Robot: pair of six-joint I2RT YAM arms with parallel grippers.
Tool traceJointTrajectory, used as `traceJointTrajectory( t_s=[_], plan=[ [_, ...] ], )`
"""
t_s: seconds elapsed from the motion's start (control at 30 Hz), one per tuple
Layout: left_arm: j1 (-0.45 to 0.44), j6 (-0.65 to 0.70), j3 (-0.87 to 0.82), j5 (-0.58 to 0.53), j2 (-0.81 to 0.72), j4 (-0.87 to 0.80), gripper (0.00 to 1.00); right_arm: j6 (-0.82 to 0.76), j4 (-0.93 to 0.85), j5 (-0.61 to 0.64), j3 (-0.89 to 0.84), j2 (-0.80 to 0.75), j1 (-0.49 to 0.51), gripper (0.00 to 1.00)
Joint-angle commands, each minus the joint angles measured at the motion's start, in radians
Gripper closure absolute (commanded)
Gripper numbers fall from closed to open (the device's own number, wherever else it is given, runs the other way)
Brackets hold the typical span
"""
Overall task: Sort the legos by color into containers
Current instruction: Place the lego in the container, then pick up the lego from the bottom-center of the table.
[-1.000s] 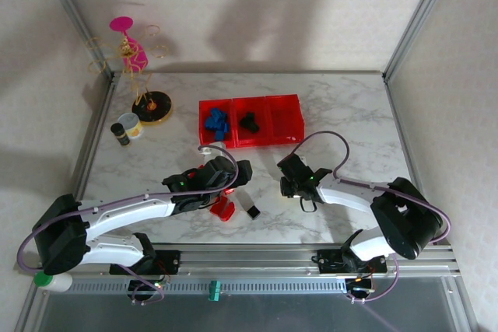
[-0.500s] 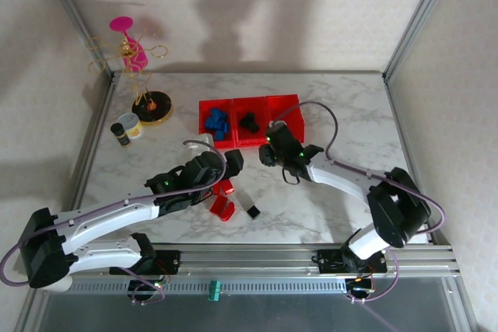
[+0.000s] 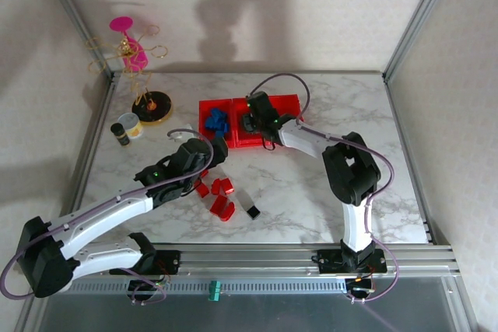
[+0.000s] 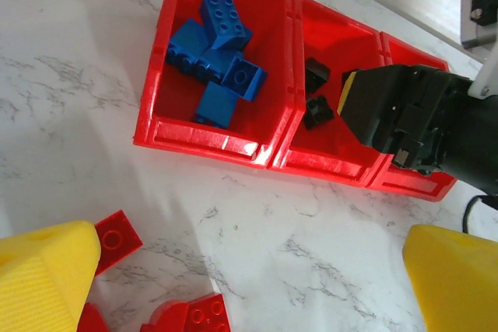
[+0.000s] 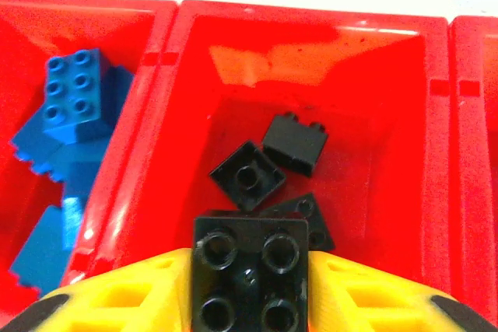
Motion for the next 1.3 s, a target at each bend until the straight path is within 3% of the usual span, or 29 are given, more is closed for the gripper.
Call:
traceJointTrajectory(
  t_s=[0.0, 0.3, 0.7, 1.27],
  plan=[
    [0.021, 0.027, 0.001, 0.021, -0.019, -0.02, 0.0, -0.039, -0.019, 0.029, 0.09, 0.059, -0.009, 0.58],
    [0.026, 0.02, -0.01, 0.061, -0.043, -0.01, 0.0, -0.055, -0.027, 0.022, 0.13, 0.055, -0.008, 0.51],
    [0.006, 0.007, -0.026, 0.13, -0.031, 0.014, 0.0, -0.029, -0.021, -0.09, -0.141, -0.196, 0.015, 0.45],
    [-0.122, -0.135, -0.12, 0.105, -0.045, 0.022, 0.0, 0.085, -0.07, -0.06, -0.531, -0.498, 0.147, 0.36]
  ],
)
